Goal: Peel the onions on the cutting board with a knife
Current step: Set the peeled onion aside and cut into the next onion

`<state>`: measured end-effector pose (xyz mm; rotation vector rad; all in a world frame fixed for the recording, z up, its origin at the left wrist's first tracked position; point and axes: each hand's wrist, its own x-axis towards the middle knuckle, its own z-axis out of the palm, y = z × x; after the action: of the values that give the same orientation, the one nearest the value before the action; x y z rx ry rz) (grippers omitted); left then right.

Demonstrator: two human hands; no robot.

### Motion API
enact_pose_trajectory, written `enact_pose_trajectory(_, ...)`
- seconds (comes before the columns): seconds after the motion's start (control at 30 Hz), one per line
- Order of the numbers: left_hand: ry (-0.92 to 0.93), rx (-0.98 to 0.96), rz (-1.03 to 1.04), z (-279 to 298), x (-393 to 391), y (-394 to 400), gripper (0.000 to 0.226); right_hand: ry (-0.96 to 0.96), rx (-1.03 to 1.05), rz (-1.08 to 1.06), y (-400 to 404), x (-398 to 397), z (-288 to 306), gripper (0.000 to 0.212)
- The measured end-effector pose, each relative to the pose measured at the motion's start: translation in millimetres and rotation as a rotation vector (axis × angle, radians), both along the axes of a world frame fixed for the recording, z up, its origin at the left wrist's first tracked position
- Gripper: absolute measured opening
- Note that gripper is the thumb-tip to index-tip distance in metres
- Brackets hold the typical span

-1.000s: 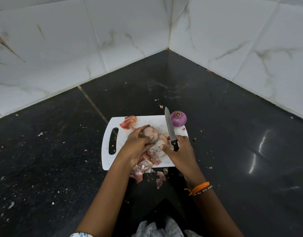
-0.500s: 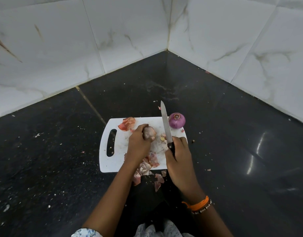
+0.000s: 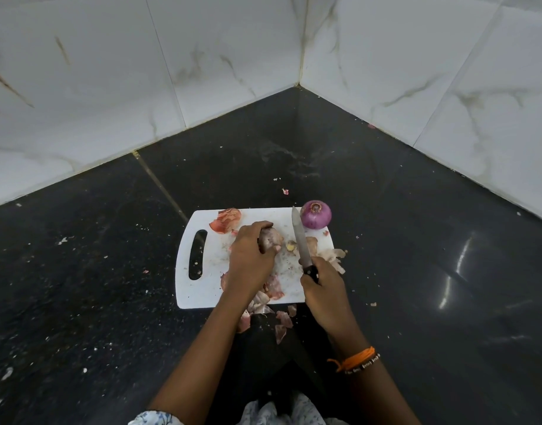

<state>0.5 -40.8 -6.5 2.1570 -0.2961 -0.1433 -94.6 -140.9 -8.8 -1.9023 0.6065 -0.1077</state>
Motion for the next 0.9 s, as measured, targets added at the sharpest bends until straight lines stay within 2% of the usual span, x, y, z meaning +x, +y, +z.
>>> enact_pose_trajectory(0.17, 0.043, -0.035, -0.051, 0, 2, 4, 0.042, -0.021, 0.331, -0.051, 1, -4, 3, 0.015)
enact_pose_trajectory(0.27, 0.057, -0.053, -0.047, 0, 2, 5, 0.041, -0.037, 0.497, -0.037, 3, -4, 5, 0.026)
enact_pose_trajectory(0.4, 0.067, -0.082, -0.044, -1, 2, 6, 0.04, -0.022, 0.733, -0.058, 0, -2, 6, 0.021)
enact_pose_trajectory(0.53, 0.077, -0.085, -0.047, -3, 3, 7, 0.042, 0.006, 0.948, -0.073, -2, -1, 9, 0.037)
enact_pose_trajectory(0.73, 0.079, -0.088, -0.042, -4, 3, 7, 0.043, 0.053, 1.011, -0.064, -6, 0, 10, 0.049)
enact_pose_trajectory(0.9, 0.08, -0.129, -0.021, -5, 4, 9, 0.042, 0.02, 0.879, -0.058, -6, -3, 5, 0.036)
